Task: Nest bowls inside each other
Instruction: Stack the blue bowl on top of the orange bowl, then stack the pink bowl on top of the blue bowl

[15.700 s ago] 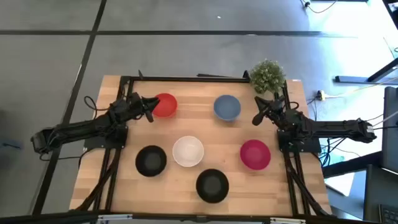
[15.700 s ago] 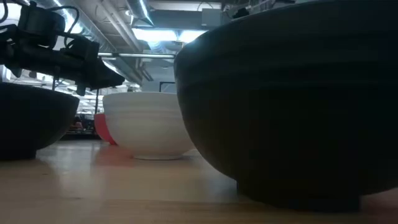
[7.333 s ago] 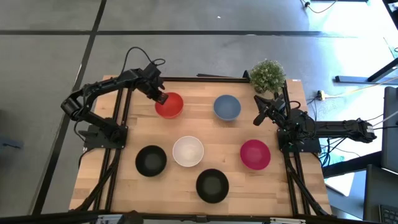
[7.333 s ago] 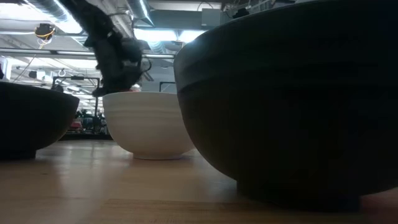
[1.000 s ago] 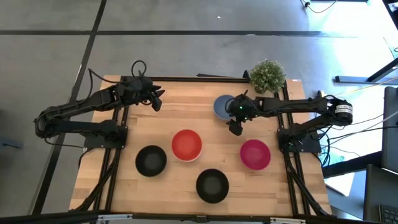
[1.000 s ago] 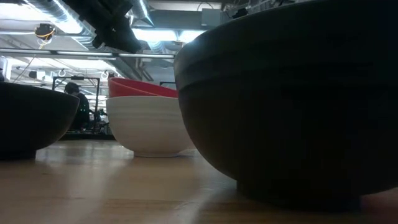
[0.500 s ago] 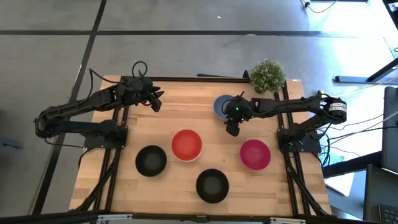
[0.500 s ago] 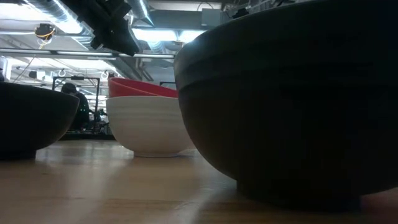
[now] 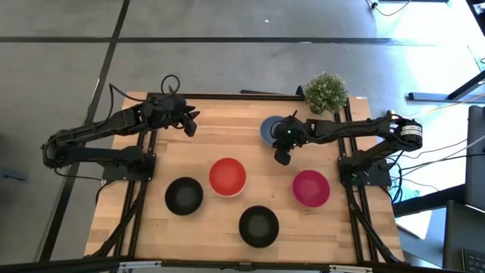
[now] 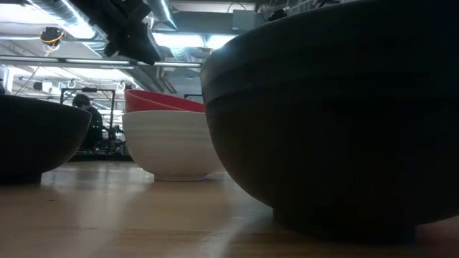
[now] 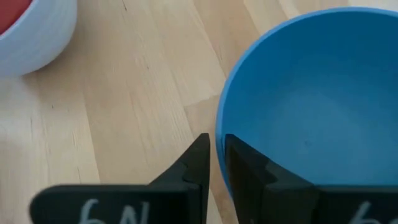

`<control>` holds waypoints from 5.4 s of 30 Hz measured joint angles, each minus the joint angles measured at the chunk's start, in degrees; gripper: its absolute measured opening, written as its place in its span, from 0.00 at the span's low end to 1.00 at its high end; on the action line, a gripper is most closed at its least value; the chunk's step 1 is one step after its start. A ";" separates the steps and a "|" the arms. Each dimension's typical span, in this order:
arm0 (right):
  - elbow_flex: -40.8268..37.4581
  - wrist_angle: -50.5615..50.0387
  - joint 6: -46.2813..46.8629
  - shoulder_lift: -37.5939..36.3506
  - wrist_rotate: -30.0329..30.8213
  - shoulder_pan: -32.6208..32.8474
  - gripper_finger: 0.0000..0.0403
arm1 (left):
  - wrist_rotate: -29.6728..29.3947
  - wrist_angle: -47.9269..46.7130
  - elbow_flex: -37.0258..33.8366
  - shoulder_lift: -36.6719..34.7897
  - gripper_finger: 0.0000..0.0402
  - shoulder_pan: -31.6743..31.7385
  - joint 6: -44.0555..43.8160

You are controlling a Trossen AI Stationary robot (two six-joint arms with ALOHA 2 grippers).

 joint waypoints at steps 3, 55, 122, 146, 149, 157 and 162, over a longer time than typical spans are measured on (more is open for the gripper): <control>0.00 -0.02 0.37 0.04 0.00 0.00 0.13 | 0.00 -0.85 0.00 0.00 0.30 0.00 0.00; 25.31 -14.00 0.86 4.85 -2.67 12.96 0.02 | -3.21 -2.62 0.00 0.00 0.30 0.00 -0.16; 51.93 -12.11 7.74 34.75 5.16 26.92 0.41 | -2.32 -13.61 0.00 -0.02 0.30 0.00 -1.56; 51.89 -15.63 9.42 34.75 5.01 27.08 0.07 | -2.34 -13.59 0.00 -0.03 0.30 0.00 -1.58; 51.89 -14.97 9.14 34.75 5.01 27.08 0.11 | -2.34 -13.59 0.00 -0.04 0.30 0.00 -1.58; 51.90 -14.69 9.07 34.75 5.01 27.10 0.30 | -2.34 -13.59 0.00 -0.04 0.30 0.00 -1.58; 51.90 -16.78 8.83 34.75 5.02 27.10 0.40 | -2.35 -13.59 0.00 -0.04 0.30 0.00 -1.58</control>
